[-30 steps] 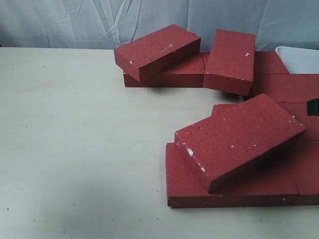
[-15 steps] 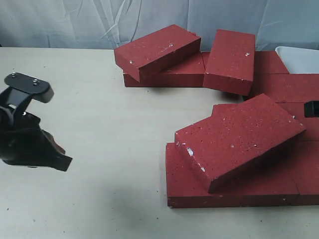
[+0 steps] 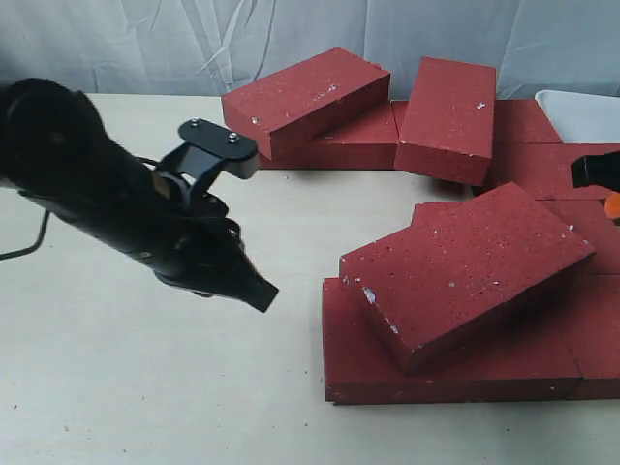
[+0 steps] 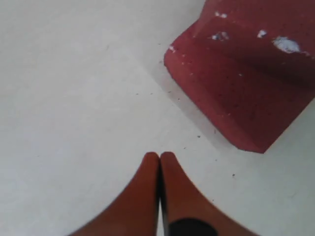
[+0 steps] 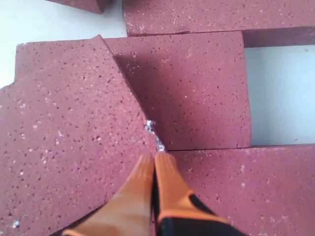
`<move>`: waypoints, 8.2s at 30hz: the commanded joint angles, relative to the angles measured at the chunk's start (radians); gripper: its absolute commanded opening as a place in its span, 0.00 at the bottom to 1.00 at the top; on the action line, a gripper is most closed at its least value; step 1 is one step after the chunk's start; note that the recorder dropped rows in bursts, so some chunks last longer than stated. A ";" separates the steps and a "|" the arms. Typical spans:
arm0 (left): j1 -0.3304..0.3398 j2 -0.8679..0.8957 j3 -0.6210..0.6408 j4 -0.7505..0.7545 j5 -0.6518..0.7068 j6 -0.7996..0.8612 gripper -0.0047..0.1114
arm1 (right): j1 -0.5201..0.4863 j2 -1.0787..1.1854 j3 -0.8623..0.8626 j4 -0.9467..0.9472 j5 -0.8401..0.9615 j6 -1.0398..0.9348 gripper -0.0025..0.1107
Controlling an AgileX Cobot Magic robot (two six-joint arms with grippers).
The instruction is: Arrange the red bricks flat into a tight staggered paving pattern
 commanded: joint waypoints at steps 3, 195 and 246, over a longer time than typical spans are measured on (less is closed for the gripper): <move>-0.073 0.090 -0.051 -0.114 -0.015 0.002 0.04 | -0.003 0.056 -0.027 -0.016 -0.005 -0.005 0.01; 0.484 0.241 -0.055 0.414 0.016 -0.253 0.04 | 0.676 0.790 -0.547 0.226 -0.199 -0.090 0.01; 0.589 0.313 -0.055 0.343 -0.087 -0.241 0.04 | 0.219 0.170 -0.275 -0.058 0.007 0.201 0.01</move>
